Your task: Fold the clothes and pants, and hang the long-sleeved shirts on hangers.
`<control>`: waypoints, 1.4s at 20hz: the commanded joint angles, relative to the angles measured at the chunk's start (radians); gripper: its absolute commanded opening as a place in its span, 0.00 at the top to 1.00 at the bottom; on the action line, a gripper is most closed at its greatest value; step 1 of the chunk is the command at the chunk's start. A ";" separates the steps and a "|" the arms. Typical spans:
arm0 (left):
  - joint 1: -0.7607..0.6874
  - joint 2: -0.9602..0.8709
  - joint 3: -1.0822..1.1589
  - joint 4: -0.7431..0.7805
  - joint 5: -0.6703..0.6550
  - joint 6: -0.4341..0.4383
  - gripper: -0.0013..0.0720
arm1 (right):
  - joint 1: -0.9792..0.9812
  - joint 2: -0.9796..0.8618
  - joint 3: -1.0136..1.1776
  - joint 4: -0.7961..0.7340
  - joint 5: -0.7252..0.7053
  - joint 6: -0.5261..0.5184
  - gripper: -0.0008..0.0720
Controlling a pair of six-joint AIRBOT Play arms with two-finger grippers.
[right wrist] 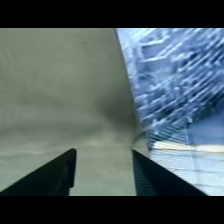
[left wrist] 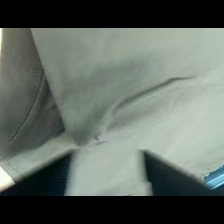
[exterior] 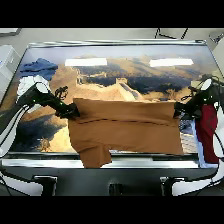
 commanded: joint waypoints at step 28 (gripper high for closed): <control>-0.081 0.488 -0.875 -0.266 0.277 0.184 0.95 | -0.167 0.257 -0.484 -0.057 0.043 -0.057 0.14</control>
